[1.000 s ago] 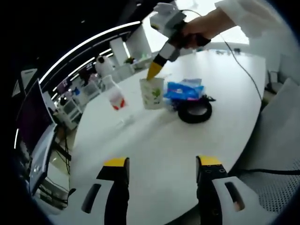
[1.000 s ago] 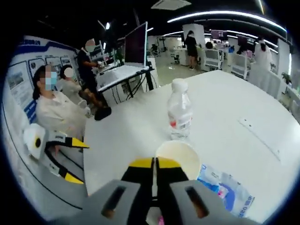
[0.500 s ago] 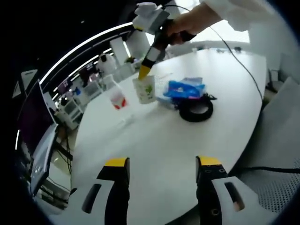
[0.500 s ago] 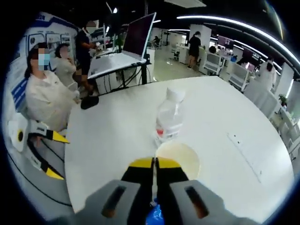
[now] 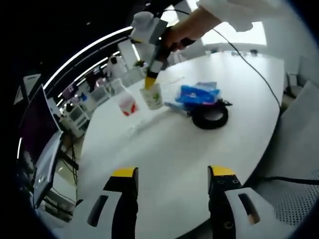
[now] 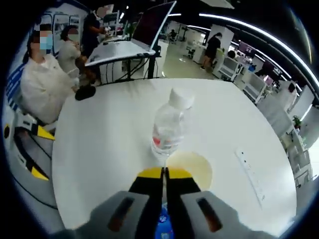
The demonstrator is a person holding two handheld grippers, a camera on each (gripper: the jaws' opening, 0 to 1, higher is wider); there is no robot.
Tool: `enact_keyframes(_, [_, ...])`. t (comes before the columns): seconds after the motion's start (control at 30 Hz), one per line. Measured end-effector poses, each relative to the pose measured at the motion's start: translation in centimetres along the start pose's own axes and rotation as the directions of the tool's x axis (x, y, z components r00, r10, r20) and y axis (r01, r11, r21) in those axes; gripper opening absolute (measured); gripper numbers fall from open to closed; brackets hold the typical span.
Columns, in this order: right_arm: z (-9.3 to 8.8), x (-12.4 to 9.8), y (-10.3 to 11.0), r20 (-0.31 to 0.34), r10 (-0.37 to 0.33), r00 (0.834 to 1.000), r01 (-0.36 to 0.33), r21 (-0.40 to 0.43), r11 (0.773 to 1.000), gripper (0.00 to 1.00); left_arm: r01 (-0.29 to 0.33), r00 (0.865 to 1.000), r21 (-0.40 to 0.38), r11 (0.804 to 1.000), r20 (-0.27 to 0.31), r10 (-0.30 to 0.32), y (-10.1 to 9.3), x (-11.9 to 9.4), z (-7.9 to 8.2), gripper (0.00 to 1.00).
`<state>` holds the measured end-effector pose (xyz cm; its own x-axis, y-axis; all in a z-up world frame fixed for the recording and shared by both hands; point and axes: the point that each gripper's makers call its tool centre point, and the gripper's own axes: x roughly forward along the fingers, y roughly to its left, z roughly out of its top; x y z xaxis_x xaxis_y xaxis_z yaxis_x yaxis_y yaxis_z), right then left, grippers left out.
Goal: Arrange the tabletop items into an orderly group along one side of the table until the central work area is clear of visible clutter.
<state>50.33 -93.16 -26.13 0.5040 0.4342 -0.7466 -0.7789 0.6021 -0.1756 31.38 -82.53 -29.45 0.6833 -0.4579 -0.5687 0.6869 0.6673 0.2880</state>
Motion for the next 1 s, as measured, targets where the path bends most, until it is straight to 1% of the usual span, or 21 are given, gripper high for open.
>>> enact_keyframes(0.13, [-0.4, 0.7, -0.2, -0.025, -0.006, 1.0, 0.005, -0.024, 1.0, 0.0, -0.004, 1.0, 0.003, 1.0, -0.004, 0.004, 0.0, 0.1, -0.1, 0.52])
enact_keyframes(0.2, [-0.3, 1.0, -0.3, -0.027, -0.006, 1.0, 0.005, -0.022, 1.0, 0.0, -0.001, 1.0, 0.009, 1.0, -0.014, 0.002, 0.0, 0.2, -0.3, 0.52])
enact_keyframes(0.23, [-0.3, 1.2, -0.5, -0.027, -0.003, 1.0, 0.003, -0.005, 1.0, 0.0, -0.002, 1.0, 0.011, 1.0, -0.014, 0.003, 0.0, 0.2, -0.3, 0.51])
enact_keyframes(0.47, [-0.3, 2.6, -0.9, -0.032, -0.008, 0.999, 0.009, 0.041, 0.999, 0.0, -0.008, 1.0, 0.009, 1.0, -0.014, 0.008, 0.1, 0.3, -0.3, 0.51])
enact_keyframes(0.6, [-0.4, 3.2, -0.8, -0.039, -0.001, 0.999, 0.003, 0.051, 0.999, 0.0, -0.007, 1.0, 0.009, 1.0, -0.018, 0.007, 0.1, 0.3, -0.4, 0.5])
enact_keyframes(0.93, [-0.7, 3.7, -0.8, -0.044, 0.002, 0.999, 0.001, 0.08, 0.997, 0.0, -0.004, 1.0, 0.009, 1.0, -0.017, 0.004, 0.0, 0.3, -0.3, 0.49])
enact_keyframes(1.0, [-0.6, 3.7, -0.9, -0.04, 0.006, 0.999, -0.001, 0.106, 0.994, 0.0, -0.006, 1.0, 0.008, 1.0, -0.019, 0.006, 0.1, 0.3, -0.4, 0.49])
